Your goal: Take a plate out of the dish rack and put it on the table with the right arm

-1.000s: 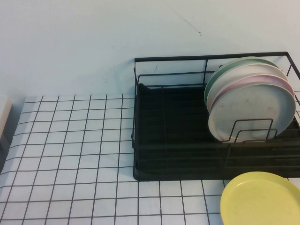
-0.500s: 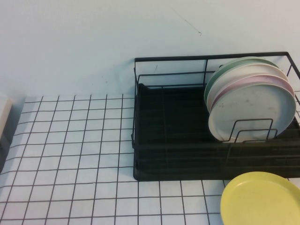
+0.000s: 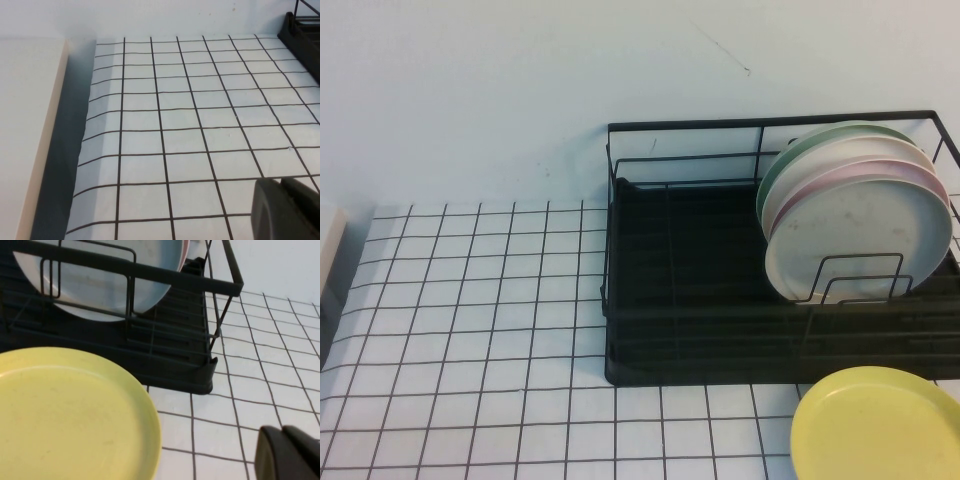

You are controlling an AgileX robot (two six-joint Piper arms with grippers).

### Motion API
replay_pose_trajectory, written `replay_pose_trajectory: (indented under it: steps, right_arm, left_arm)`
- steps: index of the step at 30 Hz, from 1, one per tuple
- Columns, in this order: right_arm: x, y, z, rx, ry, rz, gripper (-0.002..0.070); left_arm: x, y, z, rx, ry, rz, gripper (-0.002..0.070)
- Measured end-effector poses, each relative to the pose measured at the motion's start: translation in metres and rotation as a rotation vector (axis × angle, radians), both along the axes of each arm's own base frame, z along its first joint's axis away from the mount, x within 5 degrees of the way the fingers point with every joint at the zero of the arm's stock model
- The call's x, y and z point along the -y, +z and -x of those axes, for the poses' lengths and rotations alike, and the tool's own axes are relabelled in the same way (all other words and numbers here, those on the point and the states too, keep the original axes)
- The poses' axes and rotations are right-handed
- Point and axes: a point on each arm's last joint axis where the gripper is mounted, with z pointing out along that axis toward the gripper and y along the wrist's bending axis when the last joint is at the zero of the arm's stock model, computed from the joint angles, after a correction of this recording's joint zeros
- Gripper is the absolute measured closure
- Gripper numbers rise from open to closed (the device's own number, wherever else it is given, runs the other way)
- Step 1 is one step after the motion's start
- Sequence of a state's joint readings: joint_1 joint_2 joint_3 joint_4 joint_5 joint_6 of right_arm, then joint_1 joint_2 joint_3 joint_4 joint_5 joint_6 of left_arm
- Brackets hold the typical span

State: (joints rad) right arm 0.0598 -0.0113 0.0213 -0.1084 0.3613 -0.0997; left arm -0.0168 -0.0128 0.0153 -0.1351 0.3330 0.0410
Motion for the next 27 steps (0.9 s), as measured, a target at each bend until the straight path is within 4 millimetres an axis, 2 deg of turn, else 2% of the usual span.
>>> replay_pose_trajectory:
  steps: [27]
  right_arm:
    - [-0.0027, 0.0004, 0.0000, 0.004, 0.025, -0.018, 0.0678]
  left_arm:
    - [0.0000, 0.0000, 0.0000, 0.000, -0.001, -0.002, 0.0678]
